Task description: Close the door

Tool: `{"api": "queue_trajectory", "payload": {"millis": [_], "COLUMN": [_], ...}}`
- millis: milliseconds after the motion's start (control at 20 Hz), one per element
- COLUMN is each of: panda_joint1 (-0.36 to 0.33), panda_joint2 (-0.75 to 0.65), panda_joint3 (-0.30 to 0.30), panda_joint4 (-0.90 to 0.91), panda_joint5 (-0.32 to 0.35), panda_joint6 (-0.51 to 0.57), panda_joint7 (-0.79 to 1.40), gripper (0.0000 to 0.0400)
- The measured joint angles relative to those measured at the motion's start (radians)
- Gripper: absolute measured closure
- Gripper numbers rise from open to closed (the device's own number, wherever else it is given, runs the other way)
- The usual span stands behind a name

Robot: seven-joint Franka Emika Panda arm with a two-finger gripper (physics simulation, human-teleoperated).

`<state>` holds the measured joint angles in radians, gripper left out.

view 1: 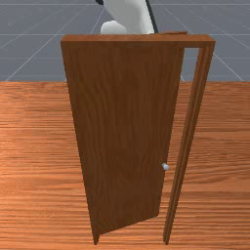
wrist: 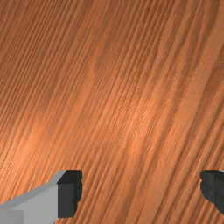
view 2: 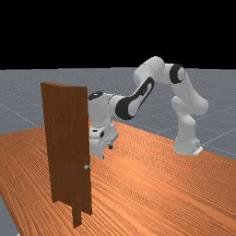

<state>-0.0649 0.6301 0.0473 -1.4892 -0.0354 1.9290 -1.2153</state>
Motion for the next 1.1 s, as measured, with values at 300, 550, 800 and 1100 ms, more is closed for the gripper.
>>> {"api": "queue_trajectory", "payload": {"millis": [300,550,800,1100], "panda_joint1": [0.034,0.053,0.073,0.11], "panda_joint2": [0.163,0.275,0.389,0.448], "panda_joint3": [0.002,-0.008,-0.015,-0.027], "panda_joint4": [0.267,0.465,0.53,0.639], "panda_joint5": [0.023,0.067,-0.084,-0.048], "panda_joint6": [-0.124,-0.208,-0.13,-0.205], "panda_joint7": [0.148,0.296,-0.125,0.063], "gripper": [0.0,0.0,0.0,0.0]}}
